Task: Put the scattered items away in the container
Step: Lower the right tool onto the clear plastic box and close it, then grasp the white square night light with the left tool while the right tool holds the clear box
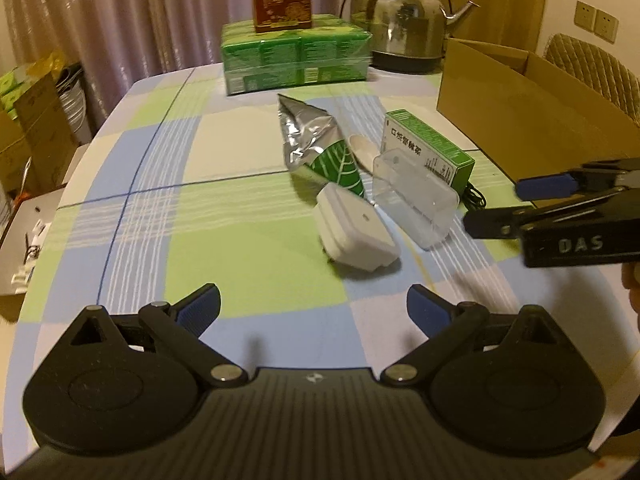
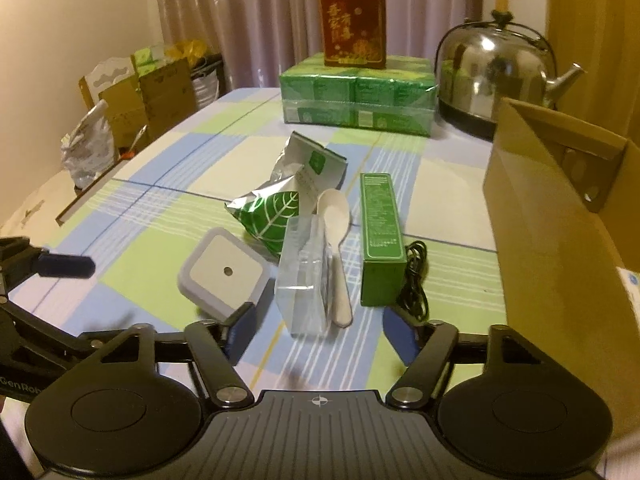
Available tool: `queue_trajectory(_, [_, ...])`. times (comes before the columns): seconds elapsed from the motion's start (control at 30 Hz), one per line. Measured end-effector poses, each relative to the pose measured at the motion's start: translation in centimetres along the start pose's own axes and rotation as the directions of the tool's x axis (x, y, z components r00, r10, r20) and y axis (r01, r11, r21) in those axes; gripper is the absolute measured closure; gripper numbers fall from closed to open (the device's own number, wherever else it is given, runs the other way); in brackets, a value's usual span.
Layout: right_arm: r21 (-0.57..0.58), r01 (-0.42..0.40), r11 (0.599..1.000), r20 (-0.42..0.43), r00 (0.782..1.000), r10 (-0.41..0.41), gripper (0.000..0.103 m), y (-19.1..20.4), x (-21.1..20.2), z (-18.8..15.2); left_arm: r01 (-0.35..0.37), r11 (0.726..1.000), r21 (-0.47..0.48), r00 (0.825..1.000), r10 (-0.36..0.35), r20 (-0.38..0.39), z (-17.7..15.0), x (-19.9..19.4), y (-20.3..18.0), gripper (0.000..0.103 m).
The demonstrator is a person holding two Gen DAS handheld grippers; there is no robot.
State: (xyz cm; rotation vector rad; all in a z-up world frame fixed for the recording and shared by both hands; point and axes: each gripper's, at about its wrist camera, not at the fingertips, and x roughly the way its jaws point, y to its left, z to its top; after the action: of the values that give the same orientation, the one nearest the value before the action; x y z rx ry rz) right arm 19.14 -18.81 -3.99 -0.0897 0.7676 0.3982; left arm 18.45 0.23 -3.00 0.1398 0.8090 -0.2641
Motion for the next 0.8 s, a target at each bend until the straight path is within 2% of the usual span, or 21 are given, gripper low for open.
queue_trajectory(0.1, [-0.021,-0.006,1.000,-0.007,1.000,0.006,0.044,0.1,1.2,0.3,0.011,1.000,0.005,1.000,-0.011,-0.002,0.4,1.1,-0.1,0.007])
queue_trajectory(0.23, [-0.037,-0.011,0.999,-0.021,1.000,0.011,0.057,0.3,2.9,0.8,-0.001,0.999,0.052,1.000,0.001,0.007,0.5,2.0,-0.5,0.007])
queue_trajectory(0.43, [-0.064,-0.010,0.998,-0.026,1.000,0.008,0.065,0.7,4.5,1.3,-0.009,0.996,0.086,1.000,0.009,0.010,0.5,2.9,-0.9,0.007])
queue_trajectory(0.53, [-0.071,-0.001,0.997,-0.023,1.000,-0.001,0.075,0.7,4.9,1.4,-0.007,0.995,0.101,1.000,0.005,0.017,0.6,3.2,-1.3,0.007])
queue_trajectory(0.63, [-0.049,-0.003,0.999,-0.018,1.000,0.002,0.076,0.2,4.4,1.6,0.004,0.993,0.116,1.000,-0.006,0.015,0.9,3.5,-1.8,0.016])
queue_trajectory(0.8, [-0.008,-0.001,1.000,-0.004,1.000,0.001,0.076,-0.9,2.6,1.1,-0.014,0.986,0.164,0.999,0.006,0.044,1.3,3.8,-3.0,0.017])
